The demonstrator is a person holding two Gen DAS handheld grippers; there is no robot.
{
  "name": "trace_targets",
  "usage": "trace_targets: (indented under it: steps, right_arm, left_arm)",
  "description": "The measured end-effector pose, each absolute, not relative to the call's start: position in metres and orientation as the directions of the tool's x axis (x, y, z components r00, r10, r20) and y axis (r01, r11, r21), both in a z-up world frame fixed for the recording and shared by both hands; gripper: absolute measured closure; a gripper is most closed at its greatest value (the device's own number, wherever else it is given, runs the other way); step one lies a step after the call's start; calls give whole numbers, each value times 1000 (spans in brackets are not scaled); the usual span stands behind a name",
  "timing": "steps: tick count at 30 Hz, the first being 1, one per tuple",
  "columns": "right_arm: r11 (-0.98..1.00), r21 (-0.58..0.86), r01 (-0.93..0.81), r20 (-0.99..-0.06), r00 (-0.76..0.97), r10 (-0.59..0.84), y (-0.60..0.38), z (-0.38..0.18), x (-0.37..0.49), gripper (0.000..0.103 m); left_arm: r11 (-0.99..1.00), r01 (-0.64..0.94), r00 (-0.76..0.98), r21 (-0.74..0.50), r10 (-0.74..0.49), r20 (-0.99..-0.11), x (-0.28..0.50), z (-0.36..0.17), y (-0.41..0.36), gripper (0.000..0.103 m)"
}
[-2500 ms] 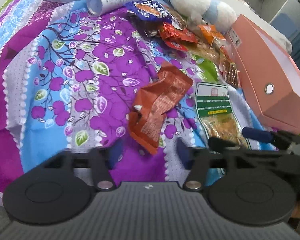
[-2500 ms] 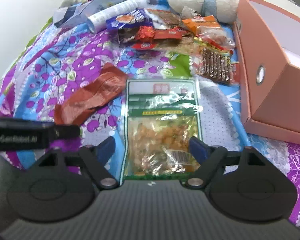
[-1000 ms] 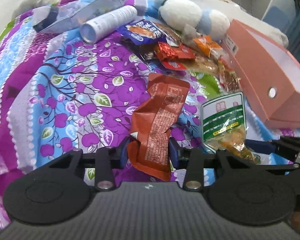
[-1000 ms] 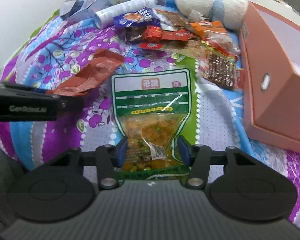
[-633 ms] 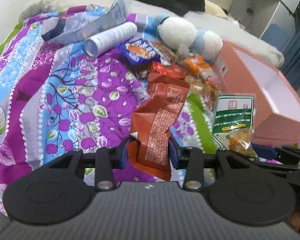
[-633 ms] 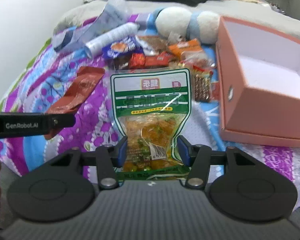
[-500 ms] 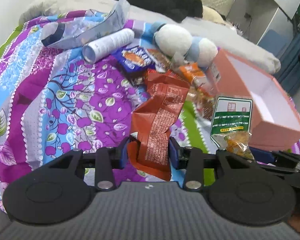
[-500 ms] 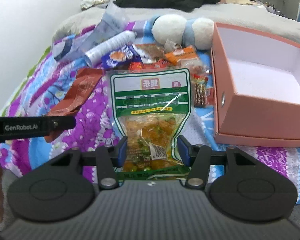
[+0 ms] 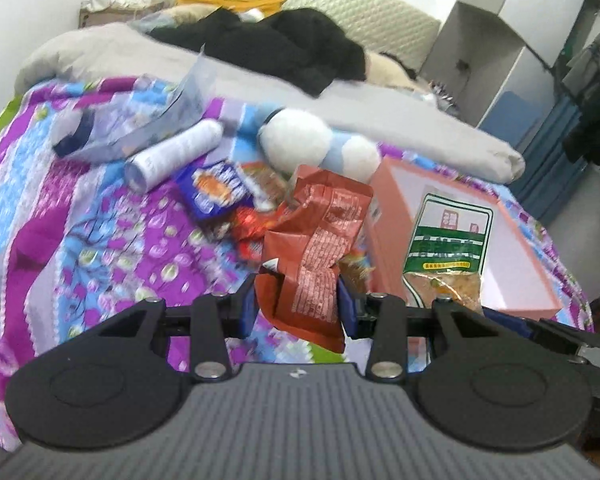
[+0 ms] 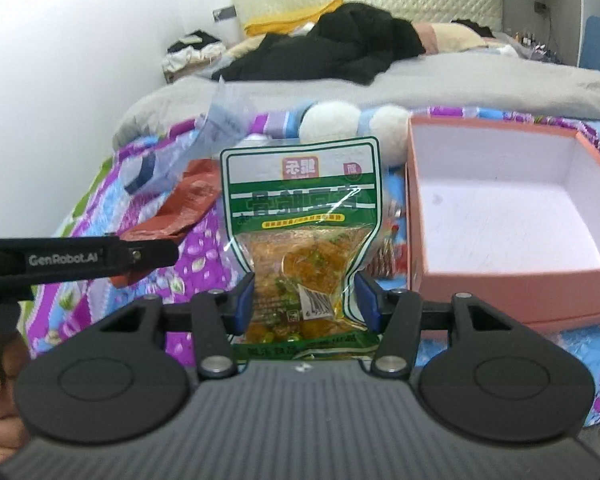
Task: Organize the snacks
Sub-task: 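Lift both held packets and carry them over the pink box, then open the left tool and the right tool to drop both packets into the box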
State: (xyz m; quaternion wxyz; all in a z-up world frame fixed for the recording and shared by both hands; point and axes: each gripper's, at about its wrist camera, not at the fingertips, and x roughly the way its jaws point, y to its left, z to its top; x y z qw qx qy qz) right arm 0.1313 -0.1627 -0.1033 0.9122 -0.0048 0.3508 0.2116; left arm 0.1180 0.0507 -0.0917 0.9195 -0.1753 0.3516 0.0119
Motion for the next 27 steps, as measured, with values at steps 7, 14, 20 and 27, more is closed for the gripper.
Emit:
trace_targets:
  steps: [7, 14, 20, 27]
  right_arm:
    - [921, 132, -366, -589, 719, 370, -183, -73, 142, 48]
    - [947, 128, -293, -547, 776, 314, -219, -54, 159, 48]
    - [969, 130, -209, -562, 790, 246, -257, -61, 182, 48]
    - [984, 112, -136, -611, 772, 176, -288, -87, 233, 48]
  left_arm:
    - [932, -82, 781, -354, -160, -603, 144, -60, 31, 57]
    - [935, 15, 787, -355, -230, -572, 181, -41, -7, 57]
    - [927, 91, 746, -364, -305, -591, 227, -50, -47, 57]
    - [916, 141, 688, -375, -363, -629, 295, -83, -83, 57]
